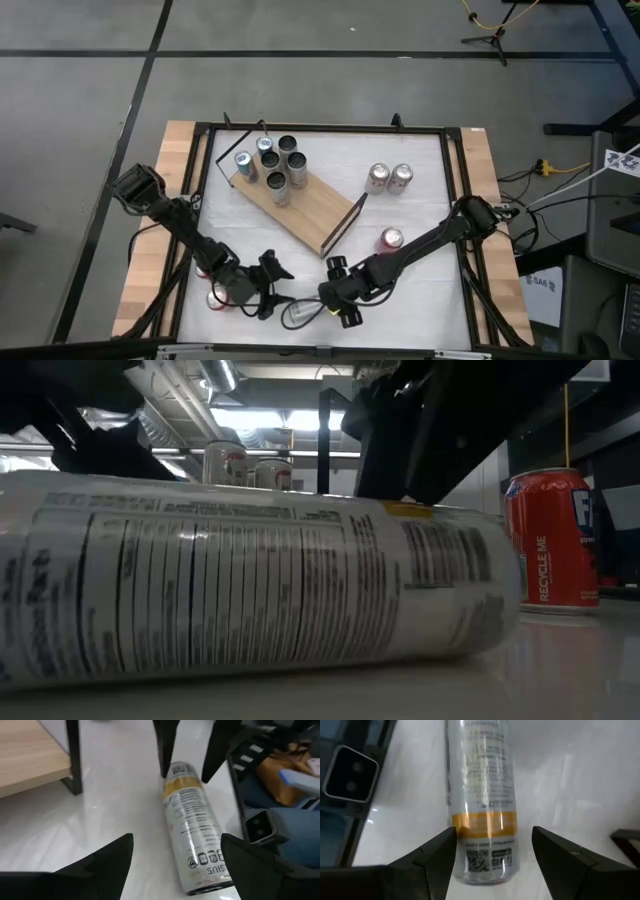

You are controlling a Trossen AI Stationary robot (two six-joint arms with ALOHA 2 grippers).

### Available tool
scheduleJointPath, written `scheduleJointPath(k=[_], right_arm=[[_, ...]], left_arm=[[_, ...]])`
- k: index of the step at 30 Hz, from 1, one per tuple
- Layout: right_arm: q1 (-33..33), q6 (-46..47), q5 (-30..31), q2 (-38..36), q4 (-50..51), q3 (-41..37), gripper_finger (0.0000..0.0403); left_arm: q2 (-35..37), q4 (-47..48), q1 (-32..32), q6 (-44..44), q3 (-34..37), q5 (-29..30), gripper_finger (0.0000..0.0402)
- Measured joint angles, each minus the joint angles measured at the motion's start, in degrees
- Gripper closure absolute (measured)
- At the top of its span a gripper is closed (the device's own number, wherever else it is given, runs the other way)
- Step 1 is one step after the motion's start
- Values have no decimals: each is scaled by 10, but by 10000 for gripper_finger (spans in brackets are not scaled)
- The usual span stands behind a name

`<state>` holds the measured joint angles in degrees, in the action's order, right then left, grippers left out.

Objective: Place canned beverage on shelf
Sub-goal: Put the white-yellow soda can aligned with the other white-yellow soda can on the shelf

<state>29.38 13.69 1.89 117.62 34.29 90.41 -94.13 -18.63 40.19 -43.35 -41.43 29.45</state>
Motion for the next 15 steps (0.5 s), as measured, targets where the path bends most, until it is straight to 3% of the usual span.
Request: scheduleJointPath(k=[8, 15], right_arm=[[0, 16, -12, 18, -6, -1, 150], [-2, 24, -25, 23, -14, -1, 150]], left_arm=[[0, -52, 22, 25, 0, 13, 107], [0, -39, 27, 41, -9, 15, 107]])
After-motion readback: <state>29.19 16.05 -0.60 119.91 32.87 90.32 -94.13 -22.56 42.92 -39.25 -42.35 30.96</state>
